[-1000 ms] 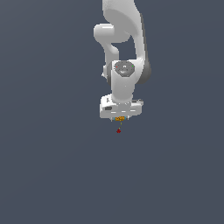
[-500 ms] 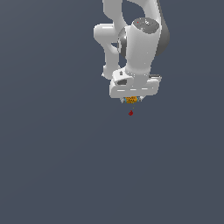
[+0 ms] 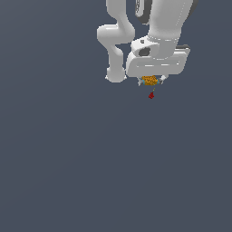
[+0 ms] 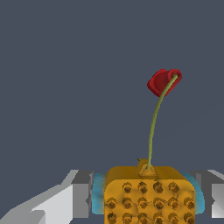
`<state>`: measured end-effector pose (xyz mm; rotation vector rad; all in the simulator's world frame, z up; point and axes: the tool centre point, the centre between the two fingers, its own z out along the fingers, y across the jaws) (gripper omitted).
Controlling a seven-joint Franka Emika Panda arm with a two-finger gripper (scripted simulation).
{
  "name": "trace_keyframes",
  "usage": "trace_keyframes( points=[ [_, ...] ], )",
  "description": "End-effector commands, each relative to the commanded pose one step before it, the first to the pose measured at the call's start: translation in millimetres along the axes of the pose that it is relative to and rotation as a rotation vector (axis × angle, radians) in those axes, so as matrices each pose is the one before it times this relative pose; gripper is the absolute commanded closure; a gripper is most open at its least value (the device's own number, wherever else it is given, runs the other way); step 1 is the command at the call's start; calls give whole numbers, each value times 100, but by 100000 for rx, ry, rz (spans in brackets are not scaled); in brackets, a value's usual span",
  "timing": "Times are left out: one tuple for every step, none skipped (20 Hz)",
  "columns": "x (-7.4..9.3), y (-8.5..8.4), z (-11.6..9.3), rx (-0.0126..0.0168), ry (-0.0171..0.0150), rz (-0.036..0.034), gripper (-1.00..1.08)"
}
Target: Pick up the object and move it to a goal position.
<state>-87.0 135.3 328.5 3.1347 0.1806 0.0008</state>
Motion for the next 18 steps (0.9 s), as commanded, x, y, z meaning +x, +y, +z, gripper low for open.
trace_keyframes(
  points=[
    [-329,-914,-1930,19,-52,57,108],
    [-74,-315,-626,0,0,0,108],
    [-64,-290,-573,0,0,0,108],
    [-55,-229,-528,66,2,22,108],
    [-50,-238,-469,0,0,0,108],
    [-43,-212,-416,0,0,0,108],
    [-36,-186,-364,0,0,0,108],
    [-29,-160,-311,0,0,0,108],
    [-21,-97,-267,65,5,22,108],
    [-13,-107,-205,0,0,0,108],
    [-4,-81,-152,0,0,0,108],
    [4,-55,-100,0,0,0,108],
    [13,-29,-47,0,0,0,108],
    [21,-3,6,0,0,0,108],
    [30,23,58,0,0,0,108],
    [35,46,102,0,0,0,108],
    [21,34,74,0,0,0,108],
    [7,12,26,0,0,0,108]
  ],
)
